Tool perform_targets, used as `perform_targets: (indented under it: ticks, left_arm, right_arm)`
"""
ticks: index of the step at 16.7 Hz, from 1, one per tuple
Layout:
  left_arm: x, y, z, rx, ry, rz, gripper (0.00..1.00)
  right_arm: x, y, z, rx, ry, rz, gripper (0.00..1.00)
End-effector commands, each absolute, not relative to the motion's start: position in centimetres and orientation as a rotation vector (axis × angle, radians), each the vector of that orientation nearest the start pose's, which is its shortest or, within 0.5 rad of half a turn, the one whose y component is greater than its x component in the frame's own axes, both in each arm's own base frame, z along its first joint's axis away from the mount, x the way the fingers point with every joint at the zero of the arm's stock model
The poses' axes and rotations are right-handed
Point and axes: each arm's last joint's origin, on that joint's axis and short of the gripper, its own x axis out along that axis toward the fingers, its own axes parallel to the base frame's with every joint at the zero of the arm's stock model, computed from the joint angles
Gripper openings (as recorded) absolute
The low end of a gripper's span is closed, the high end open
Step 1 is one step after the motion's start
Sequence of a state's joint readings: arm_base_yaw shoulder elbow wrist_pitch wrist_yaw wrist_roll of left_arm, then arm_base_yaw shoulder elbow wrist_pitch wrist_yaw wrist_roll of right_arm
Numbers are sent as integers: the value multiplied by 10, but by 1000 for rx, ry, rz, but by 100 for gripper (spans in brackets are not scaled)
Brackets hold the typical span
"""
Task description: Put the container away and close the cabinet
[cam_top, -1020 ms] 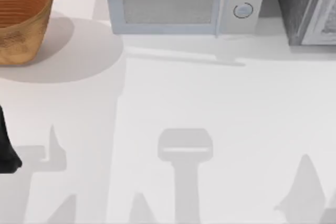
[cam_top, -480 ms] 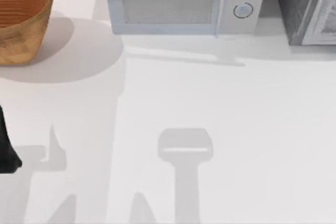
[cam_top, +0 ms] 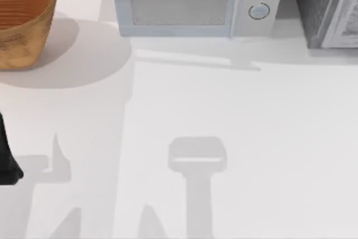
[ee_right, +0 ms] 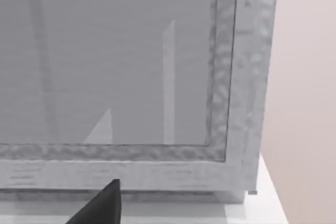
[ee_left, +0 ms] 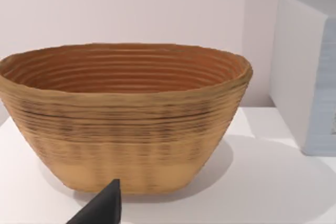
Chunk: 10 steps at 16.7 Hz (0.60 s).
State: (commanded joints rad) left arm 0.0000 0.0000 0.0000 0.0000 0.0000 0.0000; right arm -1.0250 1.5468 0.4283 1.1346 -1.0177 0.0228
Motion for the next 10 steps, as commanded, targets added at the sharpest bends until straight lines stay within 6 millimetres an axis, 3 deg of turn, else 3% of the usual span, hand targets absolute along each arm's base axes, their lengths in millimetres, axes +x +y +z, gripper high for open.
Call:
perform_targets:
  ticks: [5,10]
  left_arm:
    - [106,-1,160,0,0,0,100]
    - [106,-1,160,0,0,0,100]
  right_arm:
    - [179,-254,225,8,10,6,100]
    - [189,-278,324,43,29,-3,100]
